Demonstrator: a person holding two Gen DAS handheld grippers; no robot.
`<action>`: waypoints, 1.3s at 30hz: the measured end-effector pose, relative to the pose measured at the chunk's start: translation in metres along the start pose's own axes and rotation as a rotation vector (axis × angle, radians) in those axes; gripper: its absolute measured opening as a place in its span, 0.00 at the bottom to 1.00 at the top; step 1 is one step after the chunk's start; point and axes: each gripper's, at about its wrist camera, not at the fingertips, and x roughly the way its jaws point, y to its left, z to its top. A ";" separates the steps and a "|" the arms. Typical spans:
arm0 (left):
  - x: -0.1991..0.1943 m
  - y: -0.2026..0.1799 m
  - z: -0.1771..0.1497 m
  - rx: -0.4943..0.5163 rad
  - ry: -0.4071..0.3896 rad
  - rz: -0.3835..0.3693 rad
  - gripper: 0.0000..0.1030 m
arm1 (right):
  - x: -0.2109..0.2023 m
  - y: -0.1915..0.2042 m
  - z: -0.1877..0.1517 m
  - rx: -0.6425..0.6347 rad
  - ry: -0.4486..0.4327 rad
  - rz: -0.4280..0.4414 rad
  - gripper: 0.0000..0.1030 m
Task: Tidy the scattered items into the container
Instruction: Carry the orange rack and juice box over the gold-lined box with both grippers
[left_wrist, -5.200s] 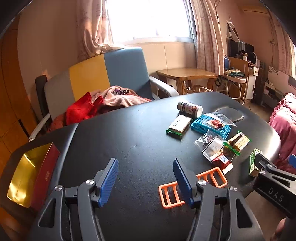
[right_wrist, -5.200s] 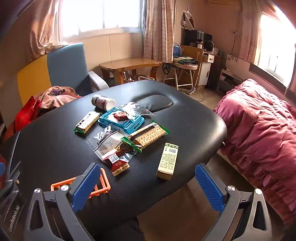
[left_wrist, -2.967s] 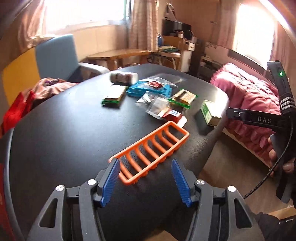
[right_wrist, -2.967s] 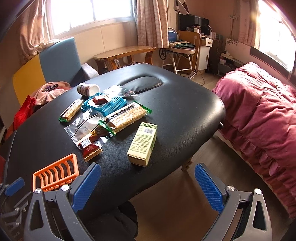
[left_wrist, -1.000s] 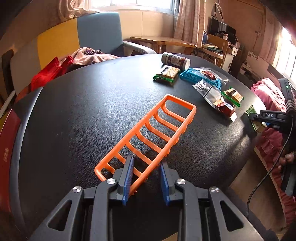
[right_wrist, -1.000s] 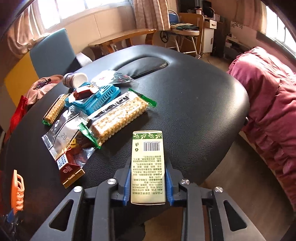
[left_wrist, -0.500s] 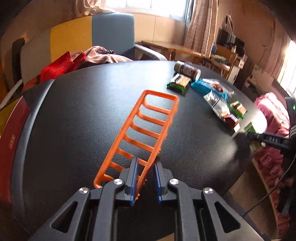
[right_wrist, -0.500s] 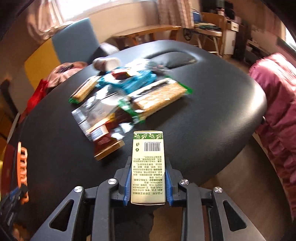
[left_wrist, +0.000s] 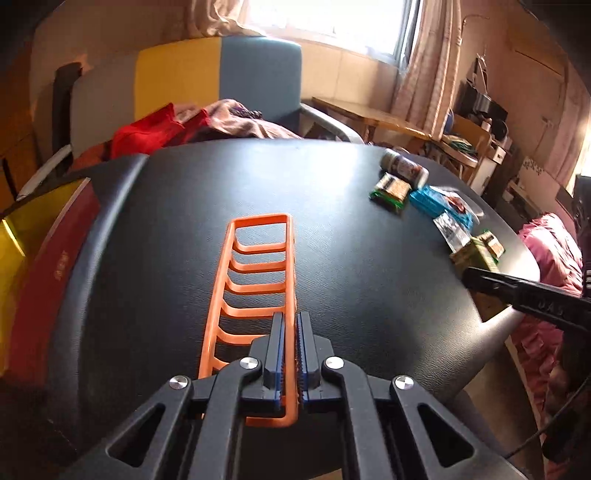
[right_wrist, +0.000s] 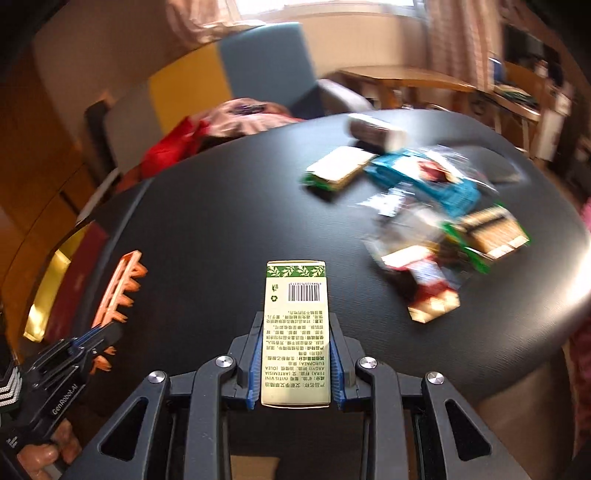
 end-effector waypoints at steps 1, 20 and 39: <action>-0.004 0.003 0.001 -0.004 -0.009 0.006 0.05 | 0.002 0.008 0.002 -0.018 0.002 0.016 0.29; -0.071 0.086 0.015 -0.170 -0.141 0.210 0.05 | 0.034 0.157 0.035 -0.285 -0.002 0.201 0.29; -0.096 0.213 0.002 -0.373 -0.140 0.471 0.05 | 0.057 0.320 0.056 -0.499 -0.016 0.386 0.29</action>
